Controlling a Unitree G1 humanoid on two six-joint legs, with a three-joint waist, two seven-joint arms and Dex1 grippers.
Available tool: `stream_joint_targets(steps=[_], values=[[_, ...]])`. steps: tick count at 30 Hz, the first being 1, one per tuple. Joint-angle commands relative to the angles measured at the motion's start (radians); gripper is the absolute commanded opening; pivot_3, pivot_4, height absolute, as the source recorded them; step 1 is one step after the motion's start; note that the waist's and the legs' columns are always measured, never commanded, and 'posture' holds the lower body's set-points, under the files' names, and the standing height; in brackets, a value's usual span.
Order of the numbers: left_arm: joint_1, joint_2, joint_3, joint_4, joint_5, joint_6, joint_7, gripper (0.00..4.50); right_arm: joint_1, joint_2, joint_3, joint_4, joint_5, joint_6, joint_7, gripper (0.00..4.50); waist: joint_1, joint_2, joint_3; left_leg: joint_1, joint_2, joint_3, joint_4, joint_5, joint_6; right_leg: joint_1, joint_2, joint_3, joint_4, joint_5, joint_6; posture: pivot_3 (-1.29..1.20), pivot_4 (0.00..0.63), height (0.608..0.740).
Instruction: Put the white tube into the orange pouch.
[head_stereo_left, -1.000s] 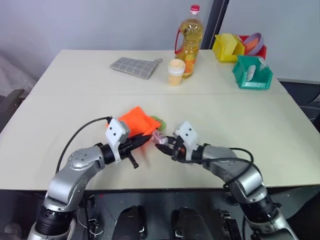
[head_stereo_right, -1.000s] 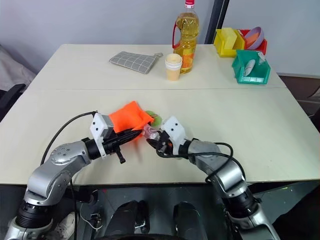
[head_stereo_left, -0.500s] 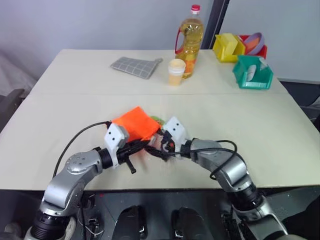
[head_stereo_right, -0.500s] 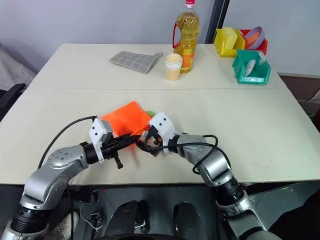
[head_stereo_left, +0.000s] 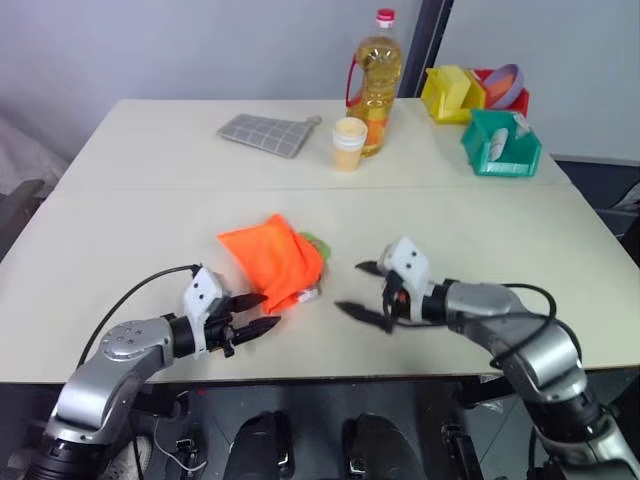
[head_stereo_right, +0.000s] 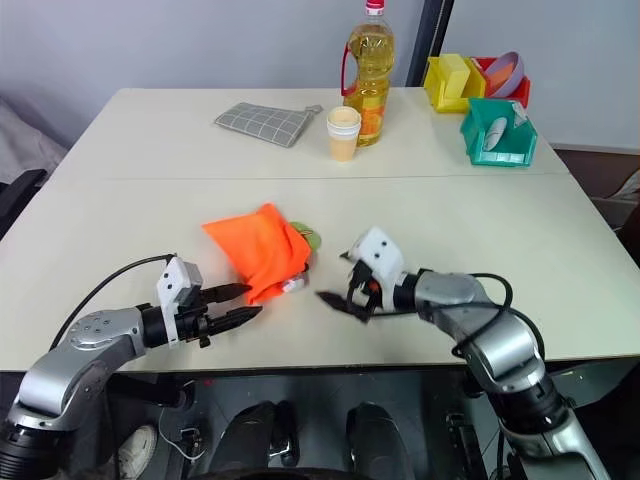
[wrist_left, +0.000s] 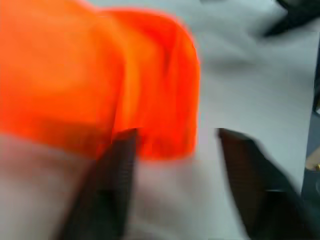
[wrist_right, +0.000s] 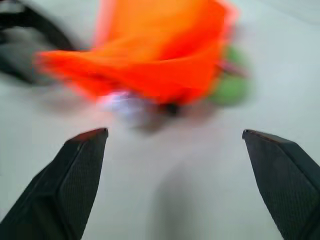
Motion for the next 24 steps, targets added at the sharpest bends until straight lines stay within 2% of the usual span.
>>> stream_joint_targets(steps=[1, 6, 14, 24], values=[[-0.006, 0.001, 0.044, -0.011, -0.011, -0.047, -0.012, 4.47, -0.075, 0.080, -0.049, 0.104, -0.013, -0.021, -0.078, 4.50, -0.001, 0.000, 0.000, 0.000, 0.000, 0.000, 0.000, 0.000, 0.000, 0.000, 0.000, 0.000, 0.000, 0.000, 0.000, 0.00, 0.150, 0.740], [0.004, -0.017, 0.070, -0.028, -0.039, -0.082, -0.028, 4.47, -0.173, 0.196, -0.057, 0.303, -0.055, -0.053, -0.163, 4.50, -0.004, 0.000, 0.000, -0.001, 0.000, 0.001, -0.001, 0.000, 0.000, 0.000, 0.000, 0.000, 0.000, 0.000, 0.000, 0.00, 0.150, 0.740], [0.036, -0.014, 0.128, -0.059, -0.097, -0.062, -0.034, 4.47, -0.244, 0.304, -0.025, 0.480, -0.092, -0.097, -0.170, 4.50, -0.026, 0.000, 0.000, -0.001, 0.000, 0.002, -0.001, 0.002, 0.002, 0.003, 0.001, 0.000, 0.001, 0.001, 0.001, 0.00, 0.150, 0.740], [0.065, 0.001, 0.169, -0.084, -0.116, -0.053, -0.022, 4.47, -0.260, 0.378, -0.057, 0.500, -0.068, -0.080, -0.173, 4.50, -0.024, 0.001, 0.000, -0.001, 0.000, 0.002, -0.002, 0.004, -0.005, 0.003, 0.001, 0.000, 0.002, 0.002, 0.004, 0.00, 0.150, 0.740]])
